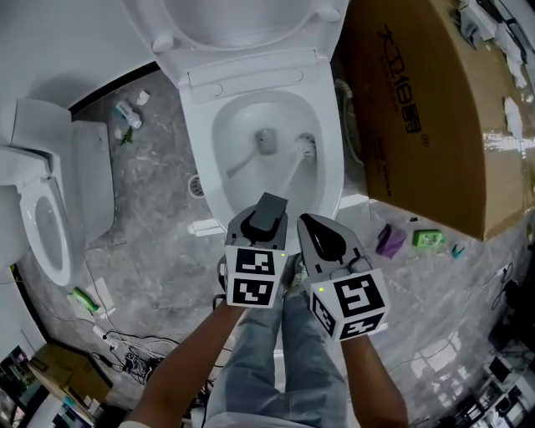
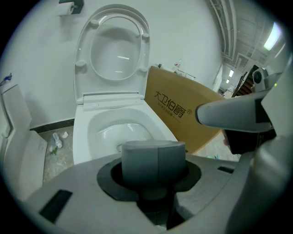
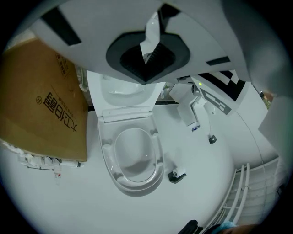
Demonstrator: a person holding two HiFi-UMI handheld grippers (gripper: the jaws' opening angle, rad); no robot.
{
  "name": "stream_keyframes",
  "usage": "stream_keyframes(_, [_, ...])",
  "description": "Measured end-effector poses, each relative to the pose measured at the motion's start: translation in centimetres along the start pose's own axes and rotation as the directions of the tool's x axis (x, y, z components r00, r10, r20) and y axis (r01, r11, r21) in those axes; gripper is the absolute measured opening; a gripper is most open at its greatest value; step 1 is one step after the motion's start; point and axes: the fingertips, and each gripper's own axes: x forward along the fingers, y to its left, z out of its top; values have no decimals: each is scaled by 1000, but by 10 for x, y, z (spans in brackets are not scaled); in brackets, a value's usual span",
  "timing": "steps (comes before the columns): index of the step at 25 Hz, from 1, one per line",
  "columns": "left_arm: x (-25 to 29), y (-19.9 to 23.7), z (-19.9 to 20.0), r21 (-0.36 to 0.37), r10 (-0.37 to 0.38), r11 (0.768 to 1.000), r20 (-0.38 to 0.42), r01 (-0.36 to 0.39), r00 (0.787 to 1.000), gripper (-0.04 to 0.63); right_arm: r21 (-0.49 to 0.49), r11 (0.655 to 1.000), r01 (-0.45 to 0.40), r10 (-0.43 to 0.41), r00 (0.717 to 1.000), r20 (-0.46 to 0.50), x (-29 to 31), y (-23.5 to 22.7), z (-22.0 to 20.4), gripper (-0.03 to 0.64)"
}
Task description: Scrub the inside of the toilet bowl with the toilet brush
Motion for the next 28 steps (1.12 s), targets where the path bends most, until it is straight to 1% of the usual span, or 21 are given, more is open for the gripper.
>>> stream_keyframes(7, [20, 8, 19, -1, 49, 999, 46, -49, 998, 158, -6, 999, -48, 48, 999, 0, 8, -9, -13, -3])
stream_keyframes(11, [27, 22, 28, -14, 100, 995, 67, -99, 993, 158, -20, 997, -74, 74, 997, 6, 14, -14, -17, -3])
stream_keyframes(15, [30, 34, 36, -6, 141, 990, 90, -141, 986, 158, -6, 996, -95, 94, 995, -21, 16, -18, -30, -3])
stream_keyframes(17, [30, 42, 39, -15, 164, 986, 100, -164, 981, 158, -9, 994, -106, 105, 994, -34, 14, -18, -35, -3])
stream_keyframes(23, [24, 63, 35, -41, 220, 975, 101, -217, 970, 158, -35, 991, -126, 124, 991, -55, 12, -20, -40, -3])
stream_keyframes(28, [7, 81, 26, -76, 285, 957, 93, -278, 954, 158, -61, 986, -152, 148, 987, -66, 13, -13, -41, -3])
